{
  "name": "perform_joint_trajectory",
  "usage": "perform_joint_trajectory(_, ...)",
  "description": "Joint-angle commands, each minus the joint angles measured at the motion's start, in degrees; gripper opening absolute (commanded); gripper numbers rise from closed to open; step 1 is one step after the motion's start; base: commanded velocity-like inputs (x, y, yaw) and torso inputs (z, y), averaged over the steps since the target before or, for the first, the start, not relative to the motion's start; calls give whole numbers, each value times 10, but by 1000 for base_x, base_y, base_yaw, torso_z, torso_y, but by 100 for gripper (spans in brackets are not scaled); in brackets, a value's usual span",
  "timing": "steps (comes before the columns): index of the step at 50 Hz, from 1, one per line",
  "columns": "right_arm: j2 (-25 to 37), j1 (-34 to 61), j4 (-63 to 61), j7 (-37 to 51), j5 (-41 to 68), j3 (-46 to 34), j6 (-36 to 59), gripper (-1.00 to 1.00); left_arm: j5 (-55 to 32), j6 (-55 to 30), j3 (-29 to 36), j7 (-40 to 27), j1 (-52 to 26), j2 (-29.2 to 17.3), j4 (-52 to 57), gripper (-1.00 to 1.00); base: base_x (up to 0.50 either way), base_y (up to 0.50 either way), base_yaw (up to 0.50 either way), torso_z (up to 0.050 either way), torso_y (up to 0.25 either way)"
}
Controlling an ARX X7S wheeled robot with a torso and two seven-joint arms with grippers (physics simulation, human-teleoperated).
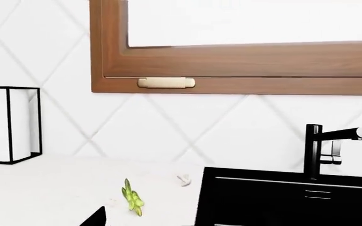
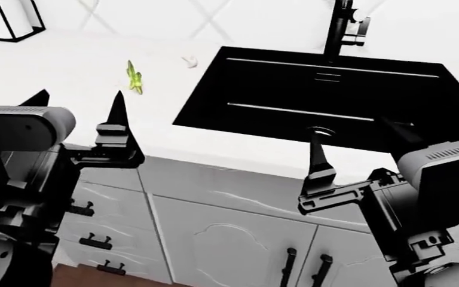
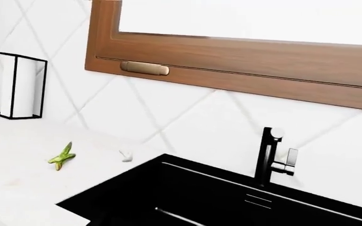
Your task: Pick up the fruits and vegetables and place them in the sink. Turn on the sink faucet to wash them. Then turn the sink off and put them in the tray.
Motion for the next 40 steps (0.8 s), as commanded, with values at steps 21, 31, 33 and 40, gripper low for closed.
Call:
perform_joint_trajectory(21, -17, 215, -7, 36, 164, 42, 233, 100, -247, -108, -69, -169, -127, -29, -52, 100, 245, 448, 0, 0, 0)
perform_joint_trajectory(31, -42, 303, 32, 99, 280, 93, 303, 100, -443, -105, -95, -321, -174, -66, -101, 100, 273, 424, 0, 0, 0)
perform_joint_trajectory(33, -37, 314, 46, 130, 318, 95, 303, 100, -471, -101, -94, -344, -177, -74, -109, 100, 314, 376, 0, 0, 0)
perform_joint_trajectory(40, -23, 352, 96, 234, 444, 104, 300, 100, -534, -87, -74, -398, -181, -92, -138, 100, 462, 149, 0, 0, 0)
